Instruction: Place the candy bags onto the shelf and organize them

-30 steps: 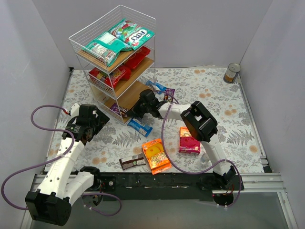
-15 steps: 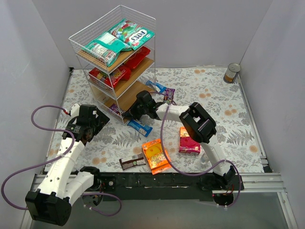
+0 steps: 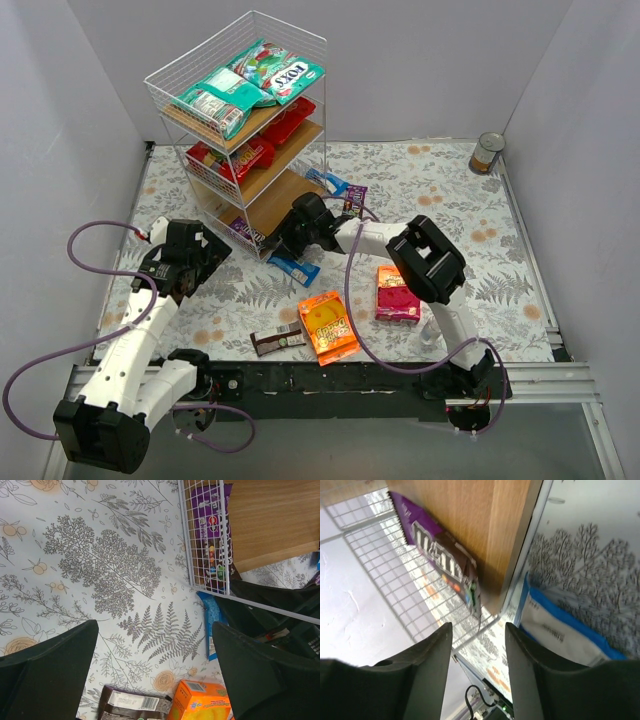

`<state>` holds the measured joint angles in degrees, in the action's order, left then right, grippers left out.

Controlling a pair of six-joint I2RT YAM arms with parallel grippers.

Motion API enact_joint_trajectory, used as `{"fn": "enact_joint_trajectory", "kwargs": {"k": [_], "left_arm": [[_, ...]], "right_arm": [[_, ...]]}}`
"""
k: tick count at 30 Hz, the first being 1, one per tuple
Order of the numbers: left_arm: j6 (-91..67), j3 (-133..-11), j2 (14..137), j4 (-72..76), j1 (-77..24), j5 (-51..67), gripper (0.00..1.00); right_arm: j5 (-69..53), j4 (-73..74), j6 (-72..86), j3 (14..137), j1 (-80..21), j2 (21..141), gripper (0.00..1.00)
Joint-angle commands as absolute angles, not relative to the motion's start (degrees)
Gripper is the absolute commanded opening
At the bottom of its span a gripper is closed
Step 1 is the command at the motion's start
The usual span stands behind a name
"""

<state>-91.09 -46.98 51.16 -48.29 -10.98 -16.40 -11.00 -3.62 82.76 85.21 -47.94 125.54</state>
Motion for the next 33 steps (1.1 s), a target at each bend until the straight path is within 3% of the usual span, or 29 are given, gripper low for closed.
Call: {"fn": "enact_joint_trajectory", "kwargs": {"k": [1, 9, 19, 25, 33], "left_arm": [[-89.83, -45.53, 50.1, -46.59, -10.72, -14.59, 0.98], [-86.05, -42.63, 51.85, -41.23, -10.72, -5.2, 0.98], [-85.87, -35.78, 53.0, -27.53, -10.72, 3.6, 0.98], [-84.38, -33.93, 54.31, -24.44, -10.72, 3.43, 0.98], [-83.59, -33.66, 55.28, -24.61, -10.81, 3.34, 0.98]], "right_arm": [[-11.5, -5.27, 80.86, 82.97, -47.2, 119.36, 0.56], [-11.87, -1.43, 75.41, 77.97, -44.57, 110.5, 0.58], [-10.55, 3.78, 74.09, 55.29, -38.06, 95.28, 0.58], [-12.65, 2.21, 72.42, 51.95, -37.44, 95.62, 0.59], [-13.97, -11.67, 76.29, 46.84, -38.58, 100.36, 0.6]]}}
